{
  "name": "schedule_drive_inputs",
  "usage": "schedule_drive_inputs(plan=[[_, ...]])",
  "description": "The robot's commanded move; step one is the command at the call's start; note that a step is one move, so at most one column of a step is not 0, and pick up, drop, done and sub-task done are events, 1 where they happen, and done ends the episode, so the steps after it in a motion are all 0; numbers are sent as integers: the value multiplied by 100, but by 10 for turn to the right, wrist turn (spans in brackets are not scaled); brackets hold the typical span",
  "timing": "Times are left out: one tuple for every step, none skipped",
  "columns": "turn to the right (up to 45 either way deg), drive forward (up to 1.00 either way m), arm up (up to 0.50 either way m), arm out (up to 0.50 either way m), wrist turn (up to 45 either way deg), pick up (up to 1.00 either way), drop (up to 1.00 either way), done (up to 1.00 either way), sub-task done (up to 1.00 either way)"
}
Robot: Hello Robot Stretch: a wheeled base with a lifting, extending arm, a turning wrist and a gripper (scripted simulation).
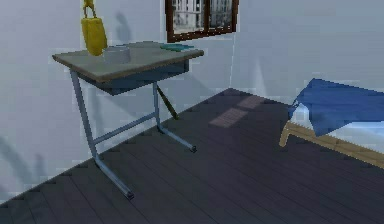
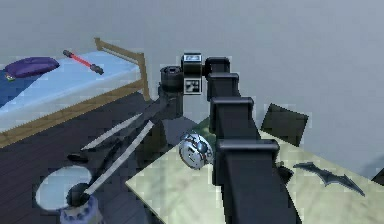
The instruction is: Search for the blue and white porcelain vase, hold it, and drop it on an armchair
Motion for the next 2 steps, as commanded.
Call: schedule_drive_inputs(plan=[[0, 0, 0, 0, -120, 0, 0, 0, 0], [0, 0, 0, -24, 0, 0, 0, 0, 0]])
